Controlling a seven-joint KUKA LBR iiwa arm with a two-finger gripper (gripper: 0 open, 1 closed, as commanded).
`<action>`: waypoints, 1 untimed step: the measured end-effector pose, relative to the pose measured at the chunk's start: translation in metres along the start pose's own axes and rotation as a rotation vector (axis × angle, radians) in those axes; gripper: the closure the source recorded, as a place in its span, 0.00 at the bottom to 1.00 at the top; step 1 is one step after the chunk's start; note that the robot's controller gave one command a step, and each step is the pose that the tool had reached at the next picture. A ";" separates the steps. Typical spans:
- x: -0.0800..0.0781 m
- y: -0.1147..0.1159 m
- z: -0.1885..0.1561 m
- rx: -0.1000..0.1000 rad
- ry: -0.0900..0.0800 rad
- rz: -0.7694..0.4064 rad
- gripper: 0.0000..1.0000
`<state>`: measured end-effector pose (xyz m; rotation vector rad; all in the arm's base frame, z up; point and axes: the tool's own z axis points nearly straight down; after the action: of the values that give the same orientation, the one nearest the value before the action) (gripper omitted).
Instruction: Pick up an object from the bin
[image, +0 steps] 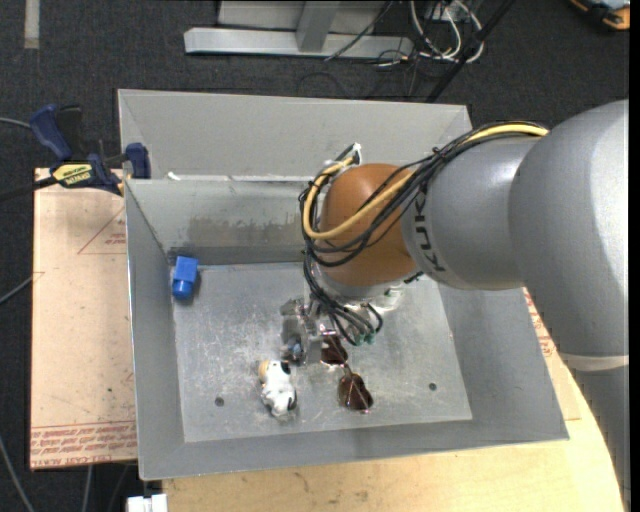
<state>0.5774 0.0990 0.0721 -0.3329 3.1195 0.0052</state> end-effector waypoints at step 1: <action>0.000 0.000 0.000 0.000 0.000 0.001 1.00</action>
Offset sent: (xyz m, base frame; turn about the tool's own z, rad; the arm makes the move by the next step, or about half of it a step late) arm 0.0001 -0.0001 0.0560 0.0000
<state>0.5774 0.0990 0.0722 -0.3321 3.1197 0.0052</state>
